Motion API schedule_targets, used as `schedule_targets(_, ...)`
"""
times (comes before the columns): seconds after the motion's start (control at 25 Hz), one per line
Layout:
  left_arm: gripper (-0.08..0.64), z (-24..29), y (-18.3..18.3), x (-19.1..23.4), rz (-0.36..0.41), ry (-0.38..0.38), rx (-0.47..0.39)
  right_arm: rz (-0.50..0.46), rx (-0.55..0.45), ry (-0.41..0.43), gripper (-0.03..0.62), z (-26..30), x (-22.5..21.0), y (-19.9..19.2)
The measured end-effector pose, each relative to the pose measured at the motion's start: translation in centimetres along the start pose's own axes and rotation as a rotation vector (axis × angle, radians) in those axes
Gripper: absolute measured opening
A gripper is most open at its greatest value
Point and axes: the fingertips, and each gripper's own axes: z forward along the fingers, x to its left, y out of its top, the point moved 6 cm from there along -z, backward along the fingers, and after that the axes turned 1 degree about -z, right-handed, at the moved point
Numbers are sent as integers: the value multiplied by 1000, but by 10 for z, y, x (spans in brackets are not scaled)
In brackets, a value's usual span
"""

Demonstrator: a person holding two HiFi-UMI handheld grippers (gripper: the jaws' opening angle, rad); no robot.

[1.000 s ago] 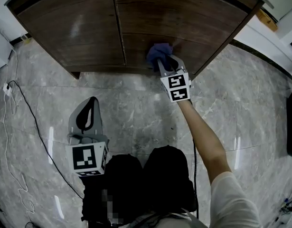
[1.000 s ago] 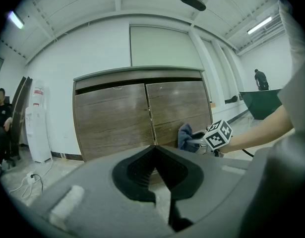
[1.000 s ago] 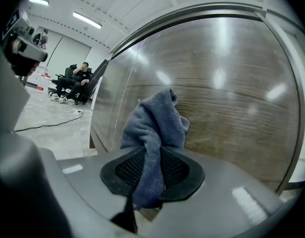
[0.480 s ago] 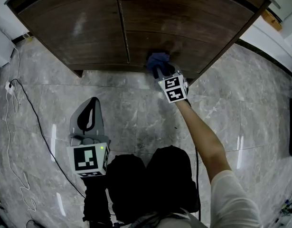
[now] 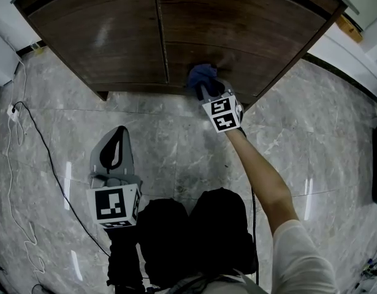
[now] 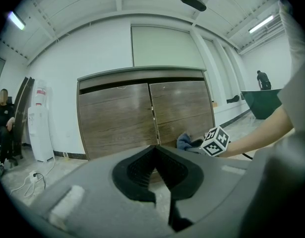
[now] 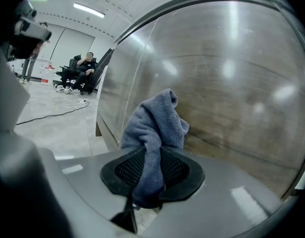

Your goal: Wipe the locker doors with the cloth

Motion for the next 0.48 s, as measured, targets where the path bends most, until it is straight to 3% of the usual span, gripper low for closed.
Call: schedule_targets(0.48,0,-7,1,-2,-11,-6,-12,-29,-147,-6,86,-31,-19,108)
